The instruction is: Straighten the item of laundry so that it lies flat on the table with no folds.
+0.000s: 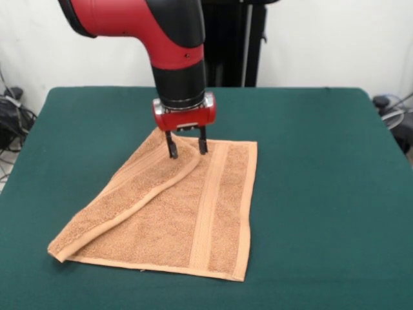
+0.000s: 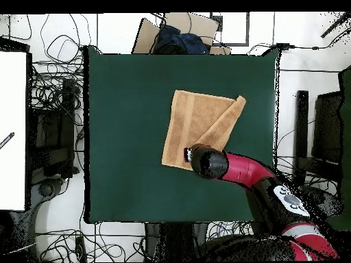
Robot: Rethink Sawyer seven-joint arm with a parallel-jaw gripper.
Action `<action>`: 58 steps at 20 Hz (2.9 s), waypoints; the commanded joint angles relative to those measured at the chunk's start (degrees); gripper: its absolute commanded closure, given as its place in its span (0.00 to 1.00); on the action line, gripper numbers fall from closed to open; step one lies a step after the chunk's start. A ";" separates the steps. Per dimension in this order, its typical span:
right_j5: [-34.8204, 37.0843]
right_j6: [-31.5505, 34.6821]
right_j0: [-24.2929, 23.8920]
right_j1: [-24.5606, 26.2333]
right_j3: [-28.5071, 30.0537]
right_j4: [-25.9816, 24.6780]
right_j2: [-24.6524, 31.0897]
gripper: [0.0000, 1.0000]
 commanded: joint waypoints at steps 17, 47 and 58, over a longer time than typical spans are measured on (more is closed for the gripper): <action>-2.30 5.85 2.10 2.59 -3.83 -2.57 0.06 0.00; -3.19 5.60 2.66 5.40 -5.77 -4.01 -0.74 0.00; -2.96 5.19 2.39 5.36 -5.76 -4.21 -0.45 1.00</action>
